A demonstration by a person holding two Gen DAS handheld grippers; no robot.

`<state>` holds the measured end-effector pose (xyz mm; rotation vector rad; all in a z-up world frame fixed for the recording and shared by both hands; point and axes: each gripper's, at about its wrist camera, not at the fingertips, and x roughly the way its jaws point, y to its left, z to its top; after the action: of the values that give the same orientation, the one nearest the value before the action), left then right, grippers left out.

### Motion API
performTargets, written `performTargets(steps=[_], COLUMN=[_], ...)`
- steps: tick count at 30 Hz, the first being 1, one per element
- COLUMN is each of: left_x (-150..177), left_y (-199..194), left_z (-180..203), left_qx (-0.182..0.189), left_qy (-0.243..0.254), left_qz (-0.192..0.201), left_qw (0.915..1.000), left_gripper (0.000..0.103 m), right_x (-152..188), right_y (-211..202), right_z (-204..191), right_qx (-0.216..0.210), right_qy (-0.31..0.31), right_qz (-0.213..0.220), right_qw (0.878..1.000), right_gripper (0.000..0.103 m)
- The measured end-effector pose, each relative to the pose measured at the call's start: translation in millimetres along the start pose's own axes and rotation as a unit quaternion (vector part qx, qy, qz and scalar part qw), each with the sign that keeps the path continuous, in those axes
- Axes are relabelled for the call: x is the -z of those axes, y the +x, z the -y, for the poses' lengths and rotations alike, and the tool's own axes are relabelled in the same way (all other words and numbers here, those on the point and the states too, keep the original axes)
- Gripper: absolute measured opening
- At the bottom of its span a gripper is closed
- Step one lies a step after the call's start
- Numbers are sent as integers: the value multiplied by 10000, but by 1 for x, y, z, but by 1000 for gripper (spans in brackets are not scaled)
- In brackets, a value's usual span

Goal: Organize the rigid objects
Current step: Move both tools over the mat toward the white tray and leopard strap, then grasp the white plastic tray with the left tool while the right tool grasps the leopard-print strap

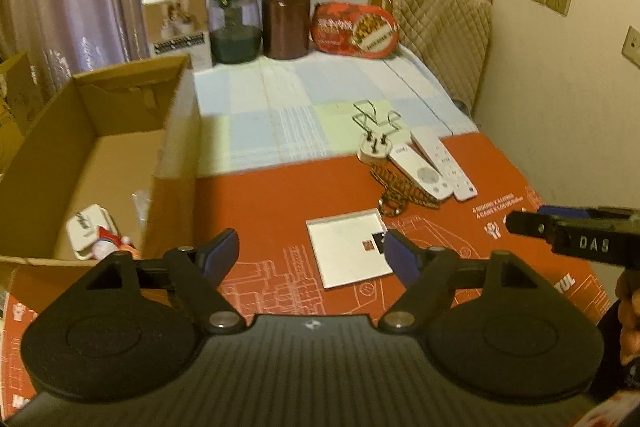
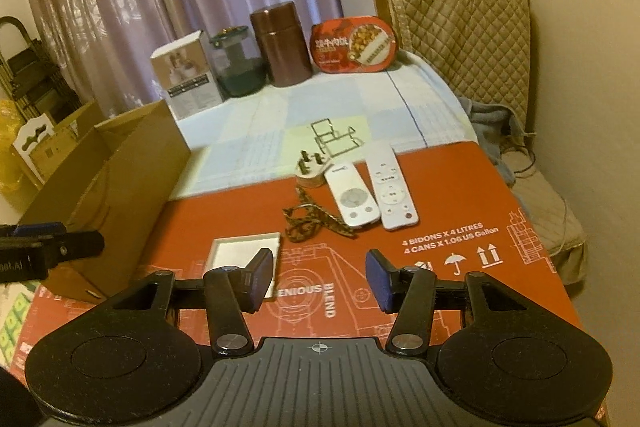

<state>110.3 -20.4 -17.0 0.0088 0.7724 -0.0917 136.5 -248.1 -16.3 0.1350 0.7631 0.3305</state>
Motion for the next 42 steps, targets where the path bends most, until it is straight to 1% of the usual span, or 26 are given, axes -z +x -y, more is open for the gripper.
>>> performTargets(steps=[2,5,7,10,14,18,22,28,32,37,40,42], left_x=[3,8,12,16,19,20,21,23,22,16,15,16], left_y=[14,36,51,73,101,126,147,165,167,169,169,168], left_z=[4,9,11,15,22,32,39,41,36,22,12,7], left_qx=[-3,-6,7,-3,-15,31,98,-6,-68,9,-58,-30], left_qy=[16,8,-85,-189,-272,-287,-261,-66,126,349,448,430], left_qz=[-87,-211,-286,-390,-498,-539,-629,-721,-666,-655,-613,-573], left_qw=[10000,9998,9996,9991,9984,9981,9976,9974,9977,9972,9971,9974], left_gripper=[84,88,93,96,98,99,100,99,96,90,90,90], right_x=[-2,-7,-11,-18,-25,-23,-26,-36,-38,-40,-41,-40], right_y=[8,21,32,49,73,96,103,109,114,123,132,140], right_z=[4,6,9,14,23,34,39,47,43,29,21,16], right_qx=[-23,-45,-38,-26,-109,-106,-106,-36,-70,-371,-581,-703], right_qy=[-12,-217,-364,-547,-747,-673,-721,-578,-741,-1230,-1567,-1732], right_qz=[-21,-10,-30,-105,-238,-448,-481,-473,-503,-519,-542,-588], right_qw=[10000,9998,9993,9984,9969,9967,9962,9972,9960,9904,9844,9806], right_gripper=[48,48,48,49,49,49,49,49,49,49,49,49])
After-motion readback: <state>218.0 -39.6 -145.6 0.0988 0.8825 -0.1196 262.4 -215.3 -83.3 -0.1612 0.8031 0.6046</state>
